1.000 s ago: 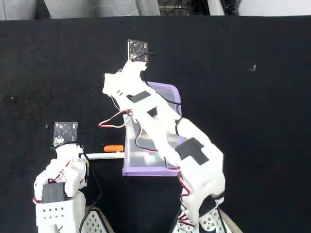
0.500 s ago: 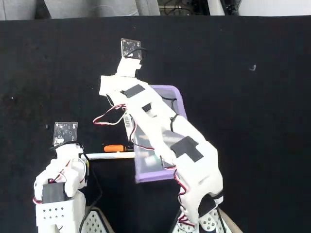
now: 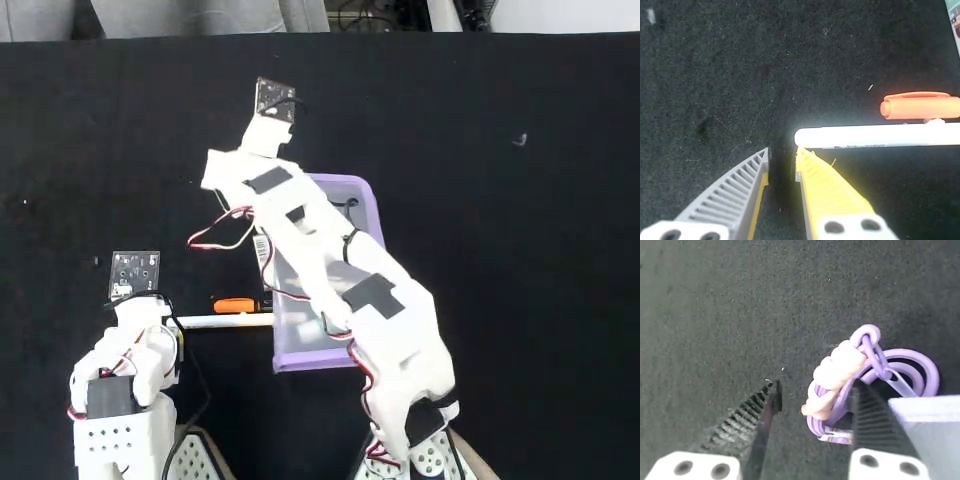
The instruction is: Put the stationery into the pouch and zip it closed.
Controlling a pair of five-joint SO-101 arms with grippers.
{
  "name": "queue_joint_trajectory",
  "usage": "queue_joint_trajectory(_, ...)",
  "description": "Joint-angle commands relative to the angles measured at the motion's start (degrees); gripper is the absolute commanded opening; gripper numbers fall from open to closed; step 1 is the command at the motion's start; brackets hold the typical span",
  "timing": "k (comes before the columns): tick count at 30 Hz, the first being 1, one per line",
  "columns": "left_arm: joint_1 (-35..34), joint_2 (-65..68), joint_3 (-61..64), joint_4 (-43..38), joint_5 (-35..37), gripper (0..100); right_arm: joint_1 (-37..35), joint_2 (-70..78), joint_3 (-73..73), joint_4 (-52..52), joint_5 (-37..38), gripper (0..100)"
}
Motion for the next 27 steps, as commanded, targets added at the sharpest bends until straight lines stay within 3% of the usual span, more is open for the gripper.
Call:
queue_joint_trajectory(1, 0.0, -0.4, 1.3, -1.0, 0.3, 10, 1.0, -1.9, -6.2, 5.4, -0.5, 3.3)
queue_joint_trajectory(14, 0.0, -0.4, 1.3, -1.0, 0.3, 10, 1.2, -2.0, -19.2, 20.7, 3.4, 1.1)
queue_joint_trajectory(27, 0.0, -0.4, 1.3, -1.0, 0.3, 10, 9.1, -2.0, -49.8, 45.0, 20.7, 1.1)
